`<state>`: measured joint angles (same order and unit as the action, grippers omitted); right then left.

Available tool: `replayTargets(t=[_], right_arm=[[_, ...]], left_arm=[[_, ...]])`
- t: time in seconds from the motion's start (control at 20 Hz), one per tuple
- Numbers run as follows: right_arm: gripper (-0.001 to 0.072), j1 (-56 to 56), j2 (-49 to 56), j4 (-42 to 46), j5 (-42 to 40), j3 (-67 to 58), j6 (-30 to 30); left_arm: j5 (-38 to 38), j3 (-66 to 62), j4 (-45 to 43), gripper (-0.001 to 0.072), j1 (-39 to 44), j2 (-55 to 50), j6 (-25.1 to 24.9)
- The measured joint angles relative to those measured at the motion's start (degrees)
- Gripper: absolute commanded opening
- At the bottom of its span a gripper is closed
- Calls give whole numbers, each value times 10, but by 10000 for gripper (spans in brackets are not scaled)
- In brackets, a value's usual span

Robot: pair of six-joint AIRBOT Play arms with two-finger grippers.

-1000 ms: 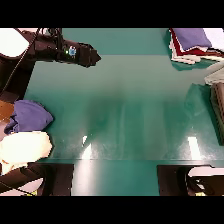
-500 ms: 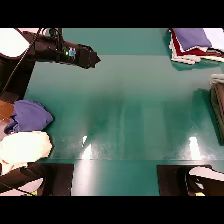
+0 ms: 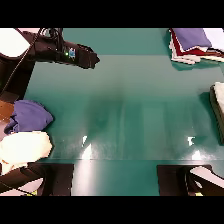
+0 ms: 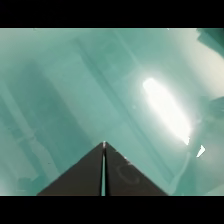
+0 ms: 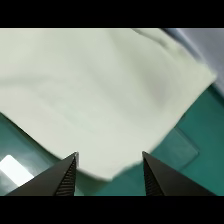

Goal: Fold the shirts.

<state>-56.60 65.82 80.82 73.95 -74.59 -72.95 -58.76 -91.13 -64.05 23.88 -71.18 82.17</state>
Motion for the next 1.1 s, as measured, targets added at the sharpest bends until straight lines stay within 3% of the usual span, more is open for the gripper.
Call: replayTargets(t=[0.2, 0.45, 0.6, 0.65, 0.7, 0.75, 1.1], right_arm=[[471, -2, -16, -18, 2, 35, -23], [468, 86, -21, -187, 4, 35, -34], [429, 190, -22, -261, 4, 35, -36], [335, 228, -22, -273, 3, 35, -36], [110, 269, -22, -283, 0, 35, -36], [23, 306, -22, -290, -5, 35, -36], [22, 501, -22, -308, -33, 35, -23]], left_arm=[[-3, 0, 0, 26, 0, 0, -1], [-8, 0, 0, 26, 0, 0, -1], [-1, 0, 0, 26, 0, 0, -1], [4, 0, 1, 26, 0, 0, -1], [10, 0, 1, 26, 0, 0, -1], [16, 0, 1, 26, 0, 0, -1], [53, 0, 2, 26, 0, 0, 0]])
